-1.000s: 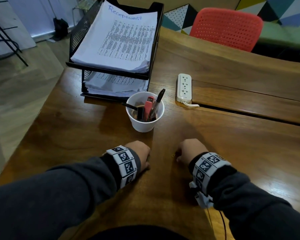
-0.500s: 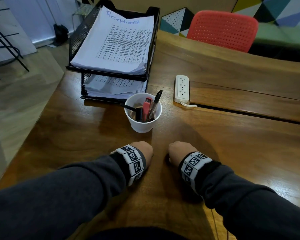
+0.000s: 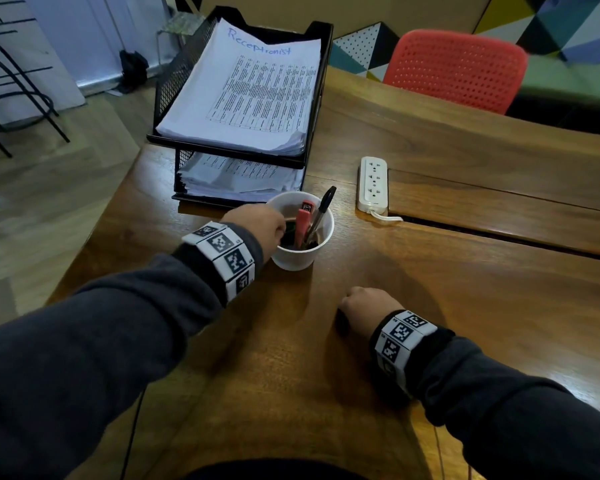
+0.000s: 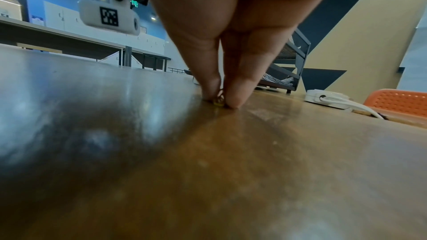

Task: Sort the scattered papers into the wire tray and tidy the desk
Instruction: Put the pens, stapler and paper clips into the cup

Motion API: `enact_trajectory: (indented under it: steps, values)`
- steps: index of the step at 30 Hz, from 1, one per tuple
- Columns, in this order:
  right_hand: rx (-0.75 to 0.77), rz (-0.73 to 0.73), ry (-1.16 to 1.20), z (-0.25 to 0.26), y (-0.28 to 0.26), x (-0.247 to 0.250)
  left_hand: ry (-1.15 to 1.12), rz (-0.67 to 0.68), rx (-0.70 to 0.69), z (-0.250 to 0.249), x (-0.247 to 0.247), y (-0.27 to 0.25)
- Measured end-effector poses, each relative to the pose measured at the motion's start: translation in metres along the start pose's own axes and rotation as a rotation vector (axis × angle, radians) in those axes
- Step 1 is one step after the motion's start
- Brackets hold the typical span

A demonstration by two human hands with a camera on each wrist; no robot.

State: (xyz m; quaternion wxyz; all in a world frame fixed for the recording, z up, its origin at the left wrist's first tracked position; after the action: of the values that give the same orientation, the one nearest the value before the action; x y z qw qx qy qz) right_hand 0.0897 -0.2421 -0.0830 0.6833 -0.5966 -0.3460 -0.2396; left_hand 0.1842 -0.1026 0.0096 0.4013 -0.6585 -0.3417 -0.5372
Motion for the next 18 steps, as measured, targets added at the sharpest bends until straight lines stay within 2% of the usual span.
enact_trajectory:
  steps: [1,3,5,7,9,18]
  values:
    - [-0.009,-0.002,0.001,0.0,0.0,0.001,0.025,0.042,-0.028,0.001,-0.006,0.002]
    - [-0.034,-0.012,0.021,0.0,0.0,0.004,0.008,-0.036,-0.059,0.002,-0.011,0.0]
    - [-0.072,-0.025,0.056,-0.001,0.001,0.007,-0.096,-0.189,0.01,0.009,-0.009,-0.008]
    - [-0.104,-0.045,0.094,-0.003,0.003,0.01,-0.187,-0.24,0.11,0.018,-0.009,-0.014]
    - [-0.135,-0.053,0.125,-0.004,0.006,0.011,-0.23,-0.214,0.144,0.022,-0.012,-0.014]
    - [-0.2,0.01,0.162,-0.005,0.011,0.011,-0.261,-0.153,0.143,0.022,-0.015,-0.01]
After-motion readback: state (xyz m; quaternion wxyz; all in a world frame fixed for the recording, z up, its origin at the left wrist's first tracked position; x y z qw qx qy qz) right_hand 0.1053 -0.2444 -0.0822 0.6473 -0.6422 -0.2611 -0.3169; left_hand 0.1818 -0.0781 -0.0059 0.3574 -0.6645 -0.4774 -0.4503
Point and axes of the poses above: each hand's wrist, its own y-axis towards the middle knuckle, its own x-axis out of the back of the hand, z = x × y, the point moved 6 cm from there along y, towards the middle knuckle, and after that the axes turned 7 degrees about y, right-handed, at the moved point
